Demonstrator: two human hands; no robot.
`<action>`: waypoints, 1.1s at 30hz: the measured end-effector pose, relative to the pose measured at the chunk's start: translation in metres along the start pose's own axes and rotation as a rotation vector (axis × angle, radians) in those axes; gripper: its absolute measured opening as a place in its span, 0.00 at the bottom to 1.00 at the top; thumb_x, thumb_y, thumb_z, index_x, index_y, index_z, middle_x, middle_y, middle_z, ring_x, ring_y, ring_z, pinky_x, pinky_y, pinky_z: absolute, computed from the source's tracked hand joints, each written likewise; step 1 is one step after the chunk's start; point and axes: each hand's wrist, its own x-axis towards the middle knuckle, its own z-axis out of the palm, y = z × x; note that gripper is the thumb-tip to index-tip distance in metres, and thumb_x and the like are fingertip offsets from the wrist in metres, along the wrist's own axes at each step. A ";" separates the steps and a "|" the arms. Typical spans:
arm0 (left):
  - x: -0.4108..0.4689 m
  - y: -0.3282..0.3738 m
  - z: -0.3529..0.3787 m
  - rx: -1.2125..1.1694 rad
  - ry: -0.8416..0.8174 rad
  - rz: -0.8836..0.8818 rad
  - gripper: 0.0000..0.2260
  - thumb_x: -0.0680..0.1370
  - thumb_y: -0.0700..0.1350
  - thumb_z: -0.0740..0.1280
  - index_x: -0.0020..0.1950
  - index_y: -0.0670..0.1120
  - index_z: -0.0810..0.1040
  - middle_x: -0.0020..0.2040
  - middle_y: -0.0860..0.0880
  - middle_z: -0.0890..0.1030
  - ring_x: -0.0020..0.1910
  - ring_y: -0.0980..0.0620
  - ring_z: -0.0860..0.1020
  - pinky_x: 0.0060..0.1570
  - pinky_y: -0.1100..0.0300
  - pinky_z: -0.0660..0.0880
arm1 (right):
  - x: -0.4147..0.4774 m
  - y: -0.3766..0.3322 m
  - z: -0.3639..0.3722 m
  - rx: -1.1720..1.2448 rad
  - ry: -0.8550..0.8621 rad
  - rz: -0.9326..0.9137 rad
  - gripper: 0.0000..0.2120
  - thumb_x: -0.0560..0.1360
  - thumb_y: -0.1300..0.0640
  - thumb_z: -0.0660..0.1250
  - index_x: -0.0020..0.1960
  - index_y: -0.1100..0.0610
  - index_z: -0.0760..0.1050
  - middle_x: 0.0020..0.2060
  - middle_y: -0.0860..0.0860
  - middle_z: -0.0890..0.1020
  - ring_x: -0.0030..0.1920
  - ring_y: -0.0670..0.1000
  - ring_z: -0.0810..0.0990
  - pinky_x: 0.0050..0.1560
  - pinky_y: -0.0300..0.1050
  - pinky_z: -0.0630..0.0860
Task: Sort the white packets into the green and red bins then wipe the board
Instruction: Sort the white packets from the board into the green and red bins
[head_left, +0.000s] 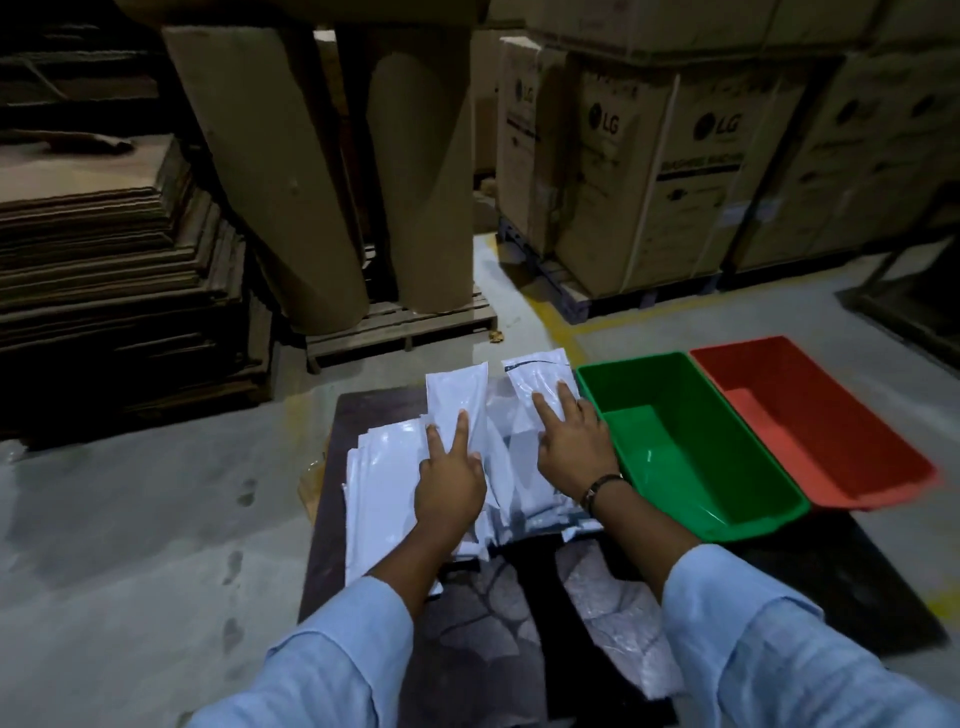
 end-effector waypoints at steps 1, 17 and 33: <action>-0.001 0.012 0.005 -0.007 -0.007 0.020 0.27 0.86 0.54 0.53 0.83 0.62 0.46 0.84 0.43 0.48 0.67 0.34 0.74 0.55 0.45 0.78 | -0.003 0.014 -0.003 0.004 0.008 0.020 0.30 0.80 0.51 0.57 0.81 0.46 0.52 0.81 0.55 0.50 0.76 0.64 0.56 0.68 0.64 0.65; 0.008 0.161 0.092 -0.037 -0.022 0.089 0.28 0.85 0.54 0.56 0.83 0.62 0.47 0.84 0.42 0.51 0.62 0.33 0.77 0.53 0.43 0.80 | -0.017 0.215 0.002 -0.089 -0.185 0.112 0.34 0.78 0.54 0.59 0.81 0.46 0.49 0.81 0.55 0.46 0.77 0.65 0.52 0.70 0.66 0.60; 0.008 0.224 0.132 0.005 0.059 -0.127 0.28 0.85 0.54 0.56 0.83 0.61 0.48 0.83 0.42 0.52 0.57 0.35 0.79 0.51 0.43 0.80 | 0.016 0.254 0.053 -0.184 -0.372 -0.033 0.27 0.81 0.52 0.52 0.78 0.59 0.57 0.80 0.60 0.54 0.76 0.66 0.54 0.72 0.63 0.53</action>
